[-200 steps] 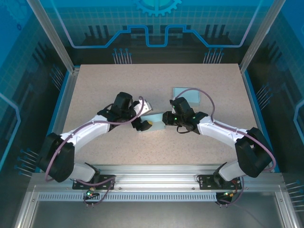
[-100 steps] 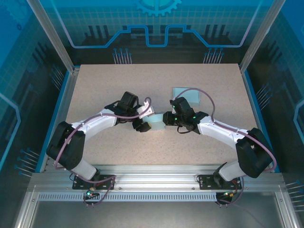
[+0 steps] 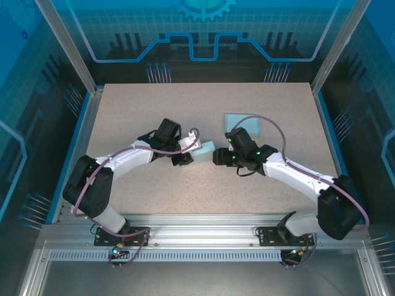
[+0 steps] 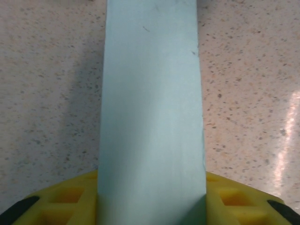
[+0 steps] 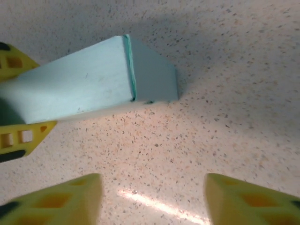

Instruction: Fold the paper box

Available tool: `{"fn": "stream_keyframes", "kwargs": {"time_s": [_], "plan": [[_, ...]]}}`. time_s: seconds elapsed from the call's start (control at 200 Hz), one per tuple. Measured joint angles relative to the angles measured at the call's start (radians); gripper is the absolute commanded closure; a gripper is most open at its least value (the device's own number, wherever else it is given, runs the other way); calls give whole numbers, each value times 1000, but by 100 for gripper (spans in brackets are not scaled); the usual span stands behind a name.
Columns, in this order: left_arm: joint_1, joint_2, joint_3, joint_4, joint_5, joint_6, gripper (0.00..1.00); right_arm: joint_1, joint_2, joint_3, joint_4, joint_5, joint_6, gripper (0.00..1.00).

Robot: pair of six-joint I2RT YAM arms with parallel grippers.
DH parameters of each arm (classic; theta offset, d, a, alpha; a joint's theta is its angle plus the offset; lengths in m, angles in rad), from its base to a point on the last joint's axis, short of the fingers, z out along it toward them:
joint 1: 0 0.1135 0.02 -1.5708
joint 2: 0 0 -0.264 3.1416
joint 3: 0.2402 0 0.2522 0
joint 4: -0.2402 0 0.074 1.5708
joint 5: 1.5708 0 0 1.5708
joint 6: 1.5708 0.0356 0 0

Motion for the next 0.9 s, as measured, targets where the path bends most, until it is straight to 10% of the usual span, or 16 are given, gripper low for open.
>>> {"fn": "stream_keyframes", "kwargs": {"time_s": [0.06,0.77,0.895], "plan": [[0,-17,-23,34,-29,21,67,0,-48,11,-39,27,-11,0],[6,255,6,592,-266,525,56,-22,-605,-9,-326,346,30,0],[15,300,5,670,-262,599,38,-24,-604,-9,-341,354,35,0]]}}
